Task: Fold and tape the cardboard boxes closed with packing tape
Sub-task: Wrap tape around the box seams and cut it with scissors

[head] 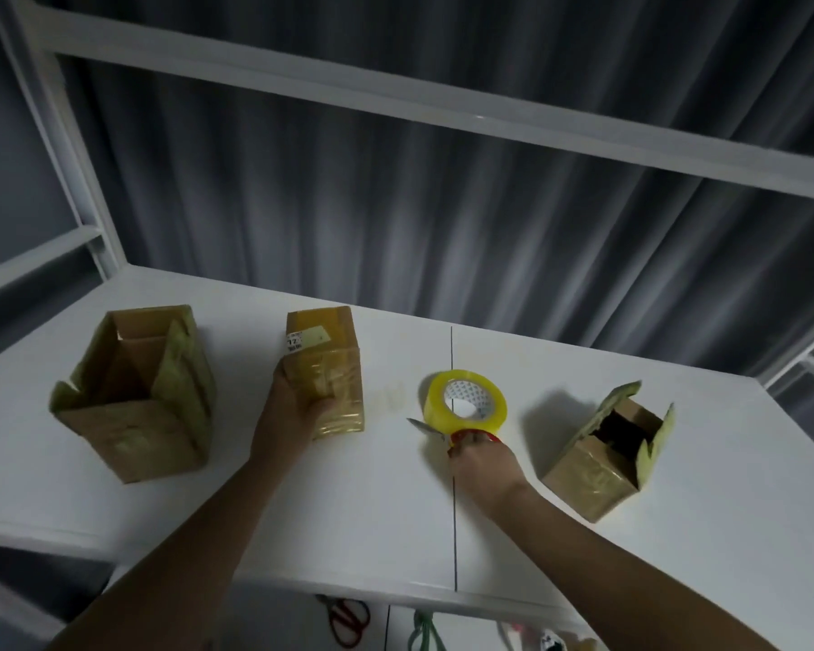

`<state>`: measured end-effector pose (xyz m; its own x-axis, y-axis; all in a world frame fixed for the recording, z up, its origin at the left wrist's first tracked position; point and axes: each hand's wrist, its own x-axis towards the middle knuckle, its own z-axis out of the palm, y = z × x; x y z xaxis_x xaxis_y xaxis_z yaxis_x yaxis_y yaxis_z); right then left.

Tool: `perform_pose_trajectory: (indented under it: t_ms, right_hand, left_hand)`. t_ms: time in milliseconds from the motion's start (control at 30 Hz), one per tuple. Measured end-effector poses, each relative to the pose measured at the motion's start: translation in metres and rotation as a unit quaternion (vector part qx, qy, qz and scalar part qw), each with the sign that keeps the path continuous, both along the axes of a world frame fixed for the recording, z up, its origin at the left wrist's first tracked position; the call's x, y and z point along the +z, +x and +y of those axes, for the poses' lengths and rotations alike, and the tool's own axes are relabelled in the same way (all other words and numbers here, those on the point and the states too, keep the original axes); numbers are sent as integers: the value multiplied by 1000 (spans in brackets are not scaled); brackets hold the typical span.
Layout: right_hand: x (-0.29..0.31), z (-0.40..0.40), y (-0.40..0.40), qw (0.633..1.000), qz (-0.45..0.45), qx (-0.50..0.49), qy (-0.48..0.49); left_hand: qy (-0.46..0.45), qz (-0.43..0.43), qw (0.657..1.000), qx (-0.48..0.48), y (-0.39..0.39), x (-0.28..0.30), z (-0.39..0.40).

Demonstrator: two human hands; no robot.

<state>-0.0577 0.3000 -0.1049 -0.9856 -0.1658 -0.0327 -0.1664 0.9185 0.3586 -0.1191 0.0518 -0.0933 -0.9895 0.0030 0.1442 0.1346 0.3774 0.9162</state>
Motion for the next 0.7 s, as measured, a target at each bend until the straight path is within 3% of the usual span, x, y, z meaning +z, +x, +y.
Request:
perform_pose_trajectory:
  t_ms: [167, 300, 400, 433, 500, 533, 567, 600, 633, 667, 700]
  right_hand:
    - [-5, 7, 16, 996, 81, 16, -36]
    - [0, 0, 9, 995, 68, 62, -32]
    - [17, -8, 7, 994, 67, 87, 25]
    - [26, -8, 6, 994, 55, 93, 9]
    - [36, -2, -1, 986, 16, 57, -157]
    - [44, -5, -1, 950, 15, 27, -311]
    - [52, -10, -2, 884, 26, -14, -467]
    - [61, -17, -2, 793, 17, -44, -607]
    - [70, -27, 0, 696, -36, -72, -713]
    - [75, -36, -1, 624, -79, -82, -773]
    - [77, -43, -4, 599, -82, -79, -792]
  left_hand:
    - [10, -25, 1000, 10, 6, 12, 2]
    - [13, -16, 1000, 9, 9, 20, -3]
    - [33, -17, 999, 17, 12, 28, -5]
    - [37, -20, 999, 20, 14, 30, -7]
    - [42, -23, 999, 17, 19, 36, -12]
    - [47, -24, 999, 12, 22, 39, -15]
    - [54, -27, 998, 9, 24, 41, -18]
    - [63, -30, 998, 6, 25, 42, -20]
    - [72, -35, 997, 2, 25, 45, -20]
    - [82, -40, 996, 0, 25, 47, -20]
    - [94, -44, 995, -1, 24, 47, -19]
